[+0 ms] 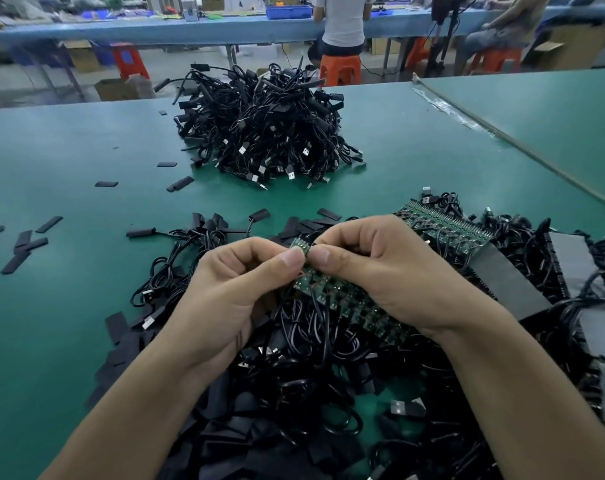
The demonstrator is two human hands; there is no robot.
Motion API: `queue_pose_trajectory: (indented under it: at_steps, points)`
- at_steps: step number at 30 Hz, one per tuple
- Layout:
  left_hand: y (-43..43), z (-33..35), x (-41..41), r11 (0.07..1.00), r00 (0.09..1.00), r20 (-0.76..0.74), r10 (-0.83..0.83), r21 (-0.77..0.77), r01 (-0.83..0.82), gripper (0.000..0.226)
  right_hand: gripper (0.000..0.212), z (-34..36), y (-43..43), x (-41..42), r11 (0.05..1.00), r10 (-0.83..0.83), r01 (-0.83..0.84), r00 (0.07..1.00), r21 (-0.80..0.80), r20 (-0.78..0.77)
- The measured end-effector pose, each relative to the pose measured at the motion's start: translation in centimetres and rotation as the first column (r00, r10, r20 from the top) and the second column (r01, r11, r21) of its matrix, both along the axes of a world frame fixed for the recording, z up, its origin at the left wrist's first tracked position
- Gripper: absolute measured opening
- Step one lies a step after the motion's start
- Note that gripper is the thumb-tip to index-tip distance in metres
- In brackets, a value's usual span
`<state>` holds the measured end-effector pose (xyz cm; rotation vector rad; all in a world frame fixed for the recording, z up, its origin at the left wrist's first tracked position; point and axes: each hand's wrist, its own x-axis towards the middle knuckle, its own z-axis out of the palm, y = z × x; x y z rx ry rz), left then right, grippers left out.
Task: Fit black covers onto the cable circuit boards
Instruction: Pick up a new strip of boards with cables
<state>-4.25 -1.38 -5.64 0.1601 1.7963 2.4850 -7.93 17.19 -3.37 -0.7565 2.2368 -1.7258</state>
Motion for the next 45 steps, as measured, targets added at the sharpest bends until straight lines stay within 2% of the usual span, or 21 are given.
queue_pose_trajectory:
  at_steps: [3, 6, 8, 10, 12, 14, 16, 18, 21, 23, 26, 29, 31, 32, 35, 37, 38, 40, 41, 43, 45]
  points:
    - [0.3, 0.0, 0.2, 0.985, 0.993, 0.084, -0.077, 0.159, 0.063, 0.03, 0.025, 0.0, 0.0, 0.1, 0.998, 0.031, -0.029, 0.999, -0.06, 0.042]
    - [0.5, -0.2, 0.2, 0.98, 0.997, 0.055, -0.063, 0.192, 0.051, 0.027, 0.022, 0.1, -0.1, 0.1, 0.997, 0.045, -0.041, 0.998, -0.066, 0.05]
    - [0.2, -0.2, 0.0, 0.981, 0.998, 0.017, -0.053, 0.189, 0.049, 0.023, 0.023, 0.4, 0.0, 0.1, 0.997, -0.006, 0.009, 0.999, -0.07, 0.038]
    - [-0.1, -0.1, -0.3, 0.981, 1.0, 0.003, -0.002, 0.196, 0.001, 0.023, 0.021, 0.8, 0.5, -0.1, 0.988, -0.139, 0.14, 0.99, -0.068, 0.018]
    - [-0.5, 0.0, -0.7, 0.952, 0.991, -0.015, 0.13, 0.283, -0.12, 0.022, 0.016, 1.0, 1.4, -0.5, 0.935, -0.354, 0.351, 0.932, -0.049, -0.081]
    - [-0.9, 0.4, -0.9, 0.904, 0.956, -0.061, 0.287, 0.347, -0.249, 0.025, 0.018, 1.1, 2.5, -1.0, 0.828, -0.556, 0.558, 0.807, -0.051, -0.198]
    - [-1.1, 0.9, -0.8, 0.879, 0.915, -0.13, 0.381, 0.357, -0.316, 0.028, 0.021, 1.1, 3.3, -1.4, 0.747, -0.646, 0.664, 0.712, -0.036, -0.273]
    - [-0.9, 1.2, -0.6, 0.865, 0.881, -0.187, 0.434, 0.359, -0.35, 0.026, 0.026, 0.7, 3.5, -1.6, 0.708, -0.653, 0.705, 0.677, 0.042, -0.34]
    - [-0.5, 1.7, -0.4, 0.828, 0.846, -0.183, 0.501, 0.387, -0.406, 0.022, 0.029, 0.3, 3.6, -1.5, 0.693, -0.614, 0.702, 0.694, 0.165, -0.376]
    - [-0.7, 1.9, -0.5, 0.775, 0.82, -0.138, 0.555, 0.442, -0.451, 0.024, 0.028, 0.4, 3.9, -1.6, 0.713, -0.599, 0.678, 0.722, 0.18, -0.346]
    - [-1.6, 2.1, -1.0, 0.7, 0.799, -0.031, 0.601, 0.502, -0.507, 0.021, 0.023, 1.3, 4.4, -1.5, 0.842, -0.518, 0.535, 0.836, 0.063, -0.182]
    - [-1.8, 1.3, -1.5, 0.681, 0.788, 0.083, 0.61, 0.454, -0.575, 0.02, 0.02, 1.9, 4.5, -0.9, 0.97, -0.24, 0.239, 0.971, -0.045, -0.019]
    - [-1.6, 0.6, -1.5, 0.734, 0.805, 0.09, 0.586, 0.363, -0.574, 0.021, 0.018, 2.0, 4.2, -0.7, 0.988, -0.133, 0.132, 0.991, -0.082, -0.016]
    - [-1.5, 0.2, -1.5, 0.793, 0.836, 0.067, 0.544, 0.282, -0.539, 0.02, 0.016, 2.0, 3.9, -0.6, 0.991, -0.101, 0.098, 0.994, -0.089, -0.035]
    - [-1.0, -0.1, -0.9, 0.969, 0.971, 0.034, 0.235, -0.083, -0.231, 0.017, 0.014, 2.0, 2.7, -0.2, 0.996, -0.041, 0.032, 0.994, -0.086, -0.1]
    - [-0.7, 0.0, -0.4, 0.947, 0.998, 0.067, -0.017, -0.318, 0.037, 0.02, 0.015, 2.0, 2.2, -0.1, 0.985, -0.079, 0.063, 0.992, -0.16, -0.1]
    - [-0.5, 0.1, -0.1, 0.917, 0.99, 0.076, -0.117, -0.374, 0.138, 0.021, 0.016, 2.0, 2.1, -0.1, 0.969, -0.127, 0.107, 0.989, -0.224, -0.077]
    - [0.0, 0.5, 0.4, 0.885, 0.973, 0.085, -0.214, -0.405, 0.23, 0.023, 0.019, 2.0, 2.2, -0.3, 0.915, -0.27, 0.249, 0.963, -0.319, -0.023]
    - [0.1, 0.8, 0.5, 0.89, 0.979, 0.098, -0.179, -0.408, 0.204, 0.025, 0.02, 2.0, 2.3, -0.4, 0.885, -0.356, 0.332, 0.934, -0.327, -0.015]
    - [-0.3, 1.2, 0.2, 0.945, 0.996, 0.082, 0.036, -0.328, -0.007, 0.026, 0.022, 1.8, 2.7, -0.9, 0.823, -0.521, 0.49, 0.853, -0.289, -0.038]
    - [-1.1, 1.7, -0.3, 0.964, 0.964, 0.019, 0.265, -0.038, -0.264, 0.037, 0.024, 1.4, 3.1, -1.5, 0.758, -0.632, 0.606, 0.774, -0.241, -0.04]
